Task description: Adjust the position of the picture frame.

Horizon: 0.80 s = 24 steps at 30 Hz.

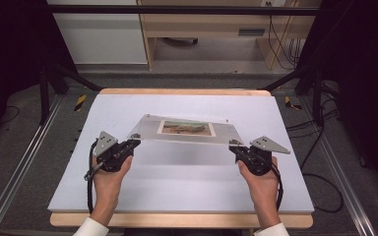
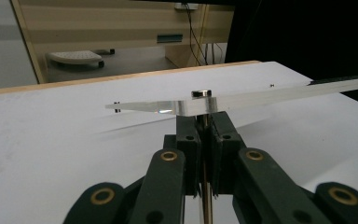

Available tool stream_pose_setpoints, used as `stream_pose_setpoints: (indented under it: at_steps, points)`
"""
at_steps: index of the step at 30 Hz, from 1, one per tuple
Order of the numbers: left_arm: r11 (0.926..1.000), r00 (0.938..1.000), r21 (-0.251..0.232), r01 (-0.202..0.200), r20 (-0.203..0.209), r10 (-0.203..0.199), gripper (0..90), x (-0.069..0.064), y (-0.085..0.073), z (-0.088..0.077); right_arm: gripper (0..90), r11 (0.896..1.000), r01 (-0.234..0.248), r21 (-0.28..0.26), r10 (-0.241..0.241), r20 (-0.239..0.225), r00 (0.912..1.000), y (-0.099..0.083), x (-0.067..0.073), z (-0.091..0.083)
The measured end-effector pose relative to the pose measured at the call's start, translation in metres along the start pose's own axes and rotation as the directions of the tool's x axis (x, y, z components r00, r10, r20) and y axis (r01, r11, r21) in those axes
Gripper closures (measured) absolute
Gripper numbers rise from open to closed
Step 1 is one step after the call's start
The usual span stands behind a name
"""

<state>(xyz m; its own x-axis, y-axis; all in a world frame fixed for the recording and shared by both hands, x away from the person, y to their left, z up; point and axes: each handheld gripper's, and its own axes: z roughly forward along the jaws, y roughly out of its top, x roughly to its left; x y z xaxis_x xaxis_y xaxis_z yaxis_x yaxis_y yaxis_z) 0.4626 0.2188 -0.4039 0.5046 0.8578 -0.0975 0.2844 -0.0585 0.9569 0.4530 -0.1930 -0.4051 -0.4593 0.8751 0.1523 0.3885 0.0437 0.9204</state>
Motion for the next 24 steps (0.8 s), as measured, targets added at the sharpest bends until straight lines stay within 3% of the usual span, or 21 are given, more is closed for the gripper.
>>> stream_pose_setpoints:
  at_steps: [14, 24]
  points:
    - [1.0000, 1.0000, -0.001, 0.001, 0.001, -0.001, 83.1, -0.005, -0.007, 0.006, 82.7, 1.000, -0.003, 0.016, 0.003, 0.009, 1.0000, -0.002, -0.007, 0.001]
    - [0.9999, 0.9999, 0.009, 0.013, -0.001, -0.013, 82.9, 0.001, -0.019, 0.011, 82.6, 0.999, 0.004, 0.038, -0.005, 0.018, 0.9998, -0.005, -0.008, 0.010]
